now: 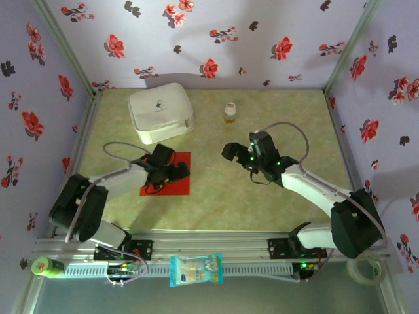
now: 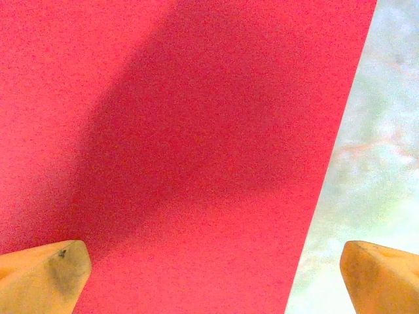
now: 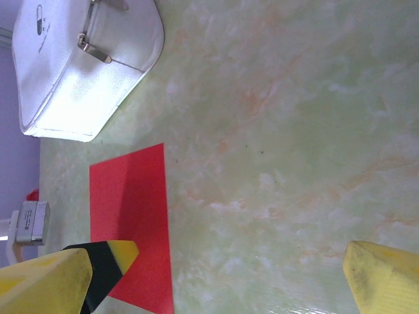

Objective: Fold a paper plane with a square sheet of paper (pick it up from the middle)
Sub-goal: Move the square sheet of paper to the center of the table.

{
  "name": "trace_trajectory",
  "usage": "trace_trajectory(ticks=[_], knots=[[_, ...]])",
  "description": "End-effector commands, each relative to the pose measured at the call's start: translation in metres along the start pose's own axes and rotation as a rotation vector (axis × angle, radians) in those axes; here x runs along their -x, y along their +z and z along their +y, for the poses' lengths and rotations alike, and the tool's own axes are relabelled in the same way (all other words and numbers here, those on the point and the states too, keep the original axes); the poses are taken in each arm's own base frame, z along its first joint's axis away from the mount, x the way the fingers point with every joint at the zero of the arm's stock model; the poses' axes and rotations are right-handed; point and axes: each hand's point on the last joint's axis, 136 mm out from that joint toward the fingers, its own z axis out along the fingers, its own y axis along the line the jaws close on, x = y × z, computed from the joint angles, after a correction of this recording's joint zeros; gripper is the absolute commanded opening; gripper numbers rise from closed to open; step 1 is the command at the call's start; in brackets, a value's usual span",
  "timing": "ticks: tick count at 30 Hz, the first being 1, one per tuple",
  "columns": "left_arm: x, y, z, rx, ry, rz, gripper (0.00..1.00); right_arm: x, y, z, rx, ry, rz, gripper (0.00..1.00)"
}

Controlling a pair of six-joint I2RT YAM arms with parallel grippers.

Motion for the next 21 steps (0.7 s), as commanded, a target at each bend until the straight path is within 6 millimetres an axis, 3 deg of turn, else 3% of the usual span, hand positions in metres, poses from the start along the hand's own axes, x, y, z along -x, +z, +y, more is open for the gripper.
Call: trace_trajectory(ticks=[1, 6, 11, 16, 21], knots=[[-0.036, 0.024, -0.013, 0.009, -0.018, 0.124, 1.0, 0.0, -0.004, -0.008, -0.031, -0.013, -0.032, 0.99], [-0.036, 0.031, -0.054, -0.02, 0.025, 0.115, 1.0, 0.008, -0.014, -0.024, -0.133, -0.032, -0.078, 0.99], [-0.015, 0.009, -0.081, -0.05, 0.051, 0.035, 1.0, 0.009, -0.025, -0.031, -0.164, -0.039, -0.089, 0.99], [0.014, -0.035, -0.063, 0.035, 0.064, -0.122, 1.0, -0.003, -0.018, 0.003, 0.021, -0.068, 0.005, 0.97], [0.03, -0.072, -0.026, 0.068, 0.042, -0.252, 1.0, -0.024, 0.012, 0.03, 0.13, -0.024, 0.141, 0.91]])
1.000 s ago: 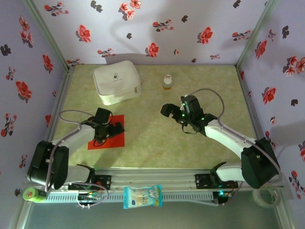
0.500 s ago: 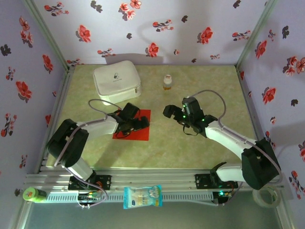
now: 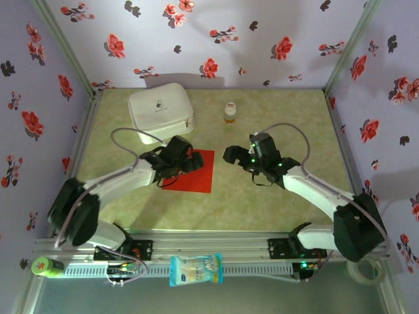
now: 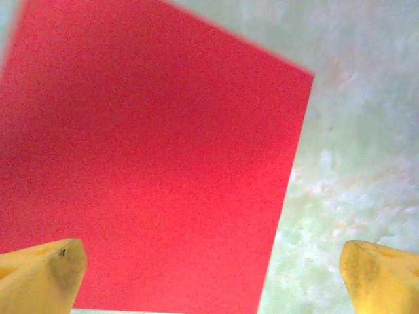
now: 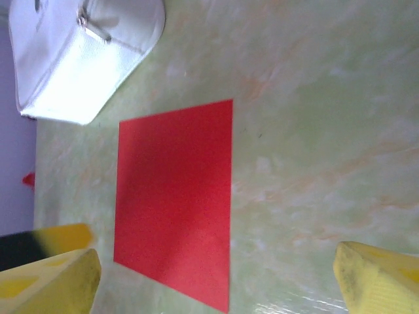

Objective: Fold a paper plane with a square sheet of paper (pick it up from the middle)
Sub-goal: Move the square sheet of paper to the center of the table.

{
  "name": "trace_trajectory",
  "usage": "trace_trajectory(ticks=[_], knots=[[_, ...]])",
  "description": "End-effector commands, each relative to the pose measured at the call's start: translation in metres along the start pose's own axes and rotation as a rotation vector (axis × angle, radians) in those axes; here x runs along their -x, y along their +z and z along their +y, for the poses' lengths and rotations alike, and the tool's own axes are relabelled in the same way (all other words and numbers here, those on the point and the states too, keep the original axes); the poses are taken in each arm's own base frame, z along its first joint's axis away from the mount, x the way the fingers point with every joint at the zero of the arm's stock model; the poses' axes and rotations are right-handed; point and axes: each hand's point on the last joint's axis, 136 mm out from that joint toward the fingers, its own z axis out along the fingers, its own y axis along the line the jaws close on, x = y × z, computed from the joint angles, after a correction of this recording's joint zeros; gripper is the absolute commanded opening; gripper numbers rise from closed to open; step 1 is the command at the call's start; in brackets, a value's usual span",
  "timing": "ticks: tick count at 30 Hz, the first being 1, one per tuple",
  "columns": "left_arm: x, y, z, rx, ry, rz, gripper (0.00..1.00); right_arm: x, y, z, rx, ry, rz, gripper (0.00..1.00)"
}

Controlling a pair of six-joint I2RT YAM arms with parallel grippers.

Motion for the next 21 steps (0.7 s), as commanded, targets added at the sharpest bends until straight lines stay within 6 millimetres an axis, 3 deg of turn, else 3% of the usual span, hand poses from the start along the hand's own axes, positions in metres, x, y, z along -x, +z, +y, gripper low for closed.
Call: trace_trajectory(ticks=[1, 8, 15, 18, 21], knots=[[0.013, -0.022, 0.045, 0.105, 0.008, -0.104, 1.0, -0.013, 0.022, 0.034, 0.128, 0.005, 0.106, 0.89], [0.028, -0.058, 0.087, 0.086, -0.045, -0.232, 1.0, -0.033, 0.081, 0.05, 0.068, 0.023, 0.237, 0.8], [0.032, -0.071, 0.098, 0.063, -0.047, -0.283, 1.0, -0.048, 0.127, 0.066, 0.029, 0.003, 0.327, 0.78], [0.038, -0.075, 0.095, 0.044, -0.031, -0.308, 1.0, -0.057, 0.141, 0.063, -0.023, -0.006, 0.362, 0.76], [0.049, -0.078, 0.089, 0.022, -0.019, -0.348, 1.0, -0.062, 0.147, 0.039, -0.152, -0.02, 0.361, 0.76]])
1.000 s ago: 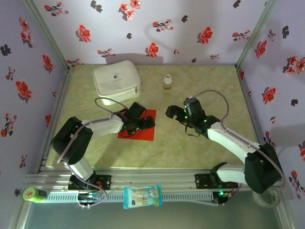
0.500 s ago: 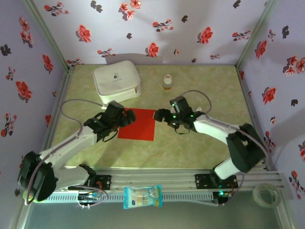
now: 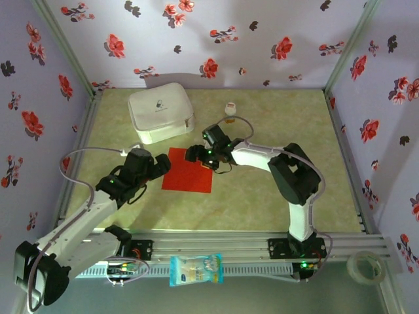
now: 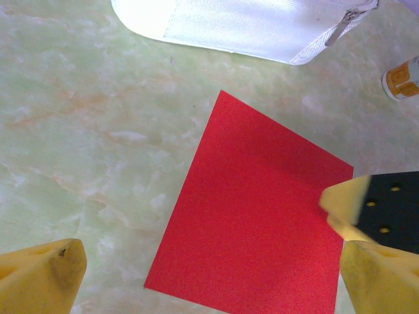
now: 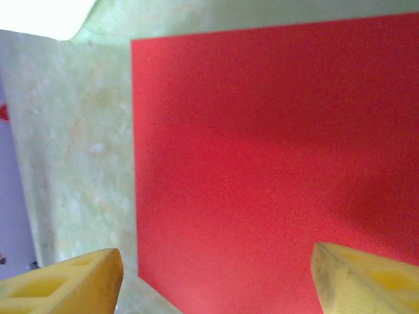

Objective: Fold a paper plane with a square sheet of paper (pick it up from the middle)
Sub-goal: Move the square sheet of paper to the center of the table.

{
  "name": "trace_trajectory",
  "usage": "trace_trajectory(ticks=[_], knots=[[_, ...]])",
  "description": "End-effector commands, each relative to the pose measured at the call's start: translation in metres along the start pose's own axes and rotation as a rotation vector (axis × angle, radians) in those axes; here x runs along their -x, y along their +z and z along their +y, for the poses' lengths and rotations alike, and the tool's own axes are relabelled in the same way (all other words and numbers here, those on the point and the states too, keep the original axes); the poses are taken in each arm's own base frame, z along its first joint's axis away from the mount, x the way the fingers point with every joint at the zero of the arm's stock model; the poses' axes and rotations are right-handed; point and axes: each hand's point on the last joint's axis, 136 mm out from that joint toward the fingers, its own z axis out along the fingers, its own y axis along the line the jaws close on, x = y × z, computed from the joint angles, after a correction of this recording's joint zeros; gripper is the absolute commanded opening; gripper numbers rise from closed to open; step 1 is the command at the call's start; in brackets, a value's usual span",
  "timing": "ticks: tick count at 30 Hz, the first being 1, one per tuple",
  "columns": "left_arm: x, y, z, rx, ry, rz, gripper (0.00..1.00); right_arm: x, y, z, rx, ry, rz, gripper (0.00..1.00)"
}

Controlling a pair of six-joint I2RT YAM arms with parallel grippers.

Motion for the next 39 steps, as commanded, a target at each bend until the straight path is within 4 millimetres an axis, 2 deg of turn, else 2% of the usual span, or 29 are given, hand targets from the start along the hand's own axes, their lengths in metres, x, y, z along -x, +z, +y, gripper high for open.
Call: trace_trajectory(ticks=[1, 3, 6, 10, 15, 20, 23, 28, 30, 32, 36, 39], knots=[[0.02, -0.002, -0.004, -0.02, 0.027, -0.086, 1.0, -0.012, 0.006, -0.033, -0.169, 0.032, 0.034, 0.76], [0.031, -0.001, -0.007, -0.03, 0.022, -0.116, 1.0, -0.018, 0.005, -0.048, -0.22, 0.039, 0.034, 0.75], [0.045, -0.003, -0.014, -0.038, 0.014, -0.143, 1.0, -0.025, -0.008, -0.069, -0.292, 0.058, 0.002, 0.75], [0.055, 0.002, -0.011, -0.02, -0.012, -0.168, 1.0, -0.037, -0.023, -0.091, -0.348, 0.105, -0.024, 0.75], [0.054, 0.01, 0.001, 0.023, -0.054, -0.167, 1.0, -0.051, -0.03, -0.106, -0.34, 0.183, -0.052, 0.75], [0.055, 0.009, 0.016, 0.074, -0.053, -0.189, 1.0, -0.056, -0.037, -0.103, -0.314, 0.173, -0.073, 0.76], [0.055, 0.008, 0.01, 0.044, -0.064, -0.175, 1.0, -0.046, -0.043, -0.09, -0.274, 0.154, -0.114, 0.76], [0.051, 0.011, -0.004, -0.002, -0.05, -0.11, 1.0, -0.02, -0.079, -0.057, -0.216, 0.077, -0.206, 0.78], [0.047, 0.014, -0.011, -0.024, -0.04, -0.078, 0.98, -0.012, -0.093, -0.05, -0.191, 0.071, -0.235, 0.79], [0.043, 0.02, -0.022, -0.058, -0.016, -0.028, 0.94, -0.005, -0.108, -0.049, -0.171, 0.077, -0.264, 0.8], [0.035, 0.029, -0.045, -0.092, 0.044, 0.114, 0.9, 0.008, -0.135, -0.062, -0.141, 0.125, -0.308, 0.8], [0.024, 0.036, -0.06, -0.077, 0.099, 0.24, 0.83, 0.017, -0.155, -0.072, -0.106, 0.147, -0.33, 0.81]])
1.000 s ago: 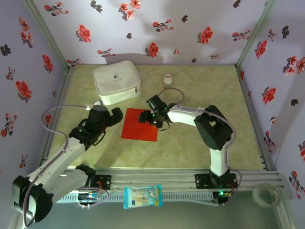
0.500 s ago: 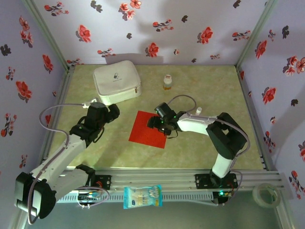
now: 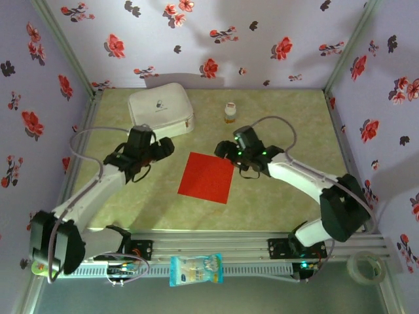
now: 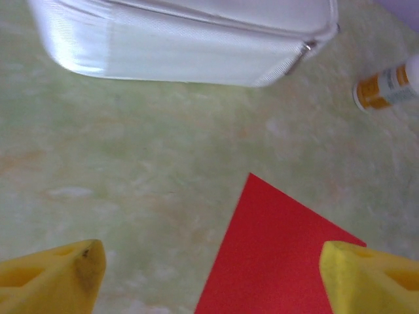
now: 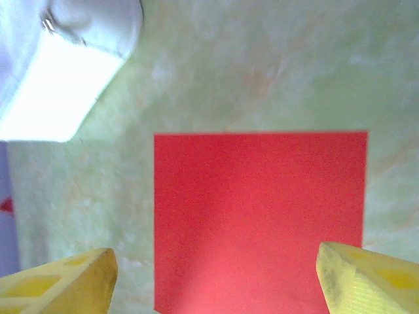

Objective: Fold a paper plane with a square sheet of paper (pick it up from the middle)
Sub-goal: Move the square sheet of paper to the center of the table, then first fold the square sheet of paper in half at the center of the table.

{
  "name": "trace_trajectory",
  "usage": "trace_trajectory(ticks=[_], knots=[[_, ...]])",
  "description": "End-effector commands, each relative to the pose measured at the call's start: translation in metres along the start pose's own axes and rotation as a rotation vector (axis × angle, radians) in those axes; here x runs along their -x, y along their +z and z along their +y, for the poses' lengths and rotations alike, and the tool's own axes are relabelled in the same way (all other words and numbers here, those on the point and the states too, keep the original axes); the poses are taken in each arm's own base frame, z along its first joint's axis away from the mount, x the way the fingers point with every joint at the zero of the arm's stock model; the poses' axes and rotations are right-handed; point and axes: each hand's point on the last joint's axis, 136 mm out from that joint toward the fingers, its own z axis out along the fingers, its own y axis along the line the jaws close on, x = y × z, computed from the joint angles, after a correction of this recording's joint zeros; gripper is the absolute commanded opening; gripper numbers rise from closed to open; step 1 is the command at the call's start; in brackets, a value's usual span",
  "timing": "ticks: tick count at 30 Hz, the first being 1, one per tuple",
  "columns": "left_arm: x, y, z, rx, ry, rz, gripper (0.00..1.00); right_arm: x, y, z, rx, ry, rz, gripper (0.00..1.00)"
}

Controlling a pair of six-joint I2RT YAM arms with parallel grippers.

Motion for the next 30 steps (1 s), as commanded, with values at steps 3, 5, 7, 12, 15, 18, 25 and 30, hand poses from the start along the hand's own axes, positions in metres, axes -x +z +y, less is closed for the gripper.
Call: trace_trajectory(ticks=[3, 5, 7, 12, 15, 18, 25, 30], knots=[[-0.027, 0.007, -0.028, 0.013, 0.121, 0.225, 0.79, 0.008, -0.02, -0.03, 0.003, 0.017, 0.02, 0.81], [-0.04, 0.011, -0.041, 0.015, 0.169, 0.274, 0.79, 0.009, -0.025, -0.039, -0.004, 0.041, 0.029, 0.81], [-0.054, 0.017, -0.051, 0.022, 0.197, 0.326, 0.78, 0.009, -0.029, -0.044, -0.001, 0.06, 0.031, 0.81], [-0.088, 0.033, -0.067, 0.06, 0.261, 0.435, 0.76, 0.0, -0.031, -0.049, 0.012, 0.089, 0.052, 0.8], [-0.108, 0.04, -0.078, 0.075, 0.323, 0.489, 0.75, -0.005, -0.033, -0.056, 0.007, 0.105, 0.046, 0.8], [-0.129, 0.051, -0.086, 0.087, 0.376, 0.53, 0.76, -0.008, -0.036, -0.063, 0.018, 0.121, 0.016, 0.8], [-0.153, 0.071, -0.099, 0.127, 0.452, 0.605, 0.78, -0.019, -0.038, -0.077, 0.001, 0.135, 0.017, 0.82], [-0.155, 0.078, -0.094, 0.215, 0.503, 0.63, 0.79, -0.017, -0.039, -0.073, 0.021, 0.11, 0.011, 0.84]])
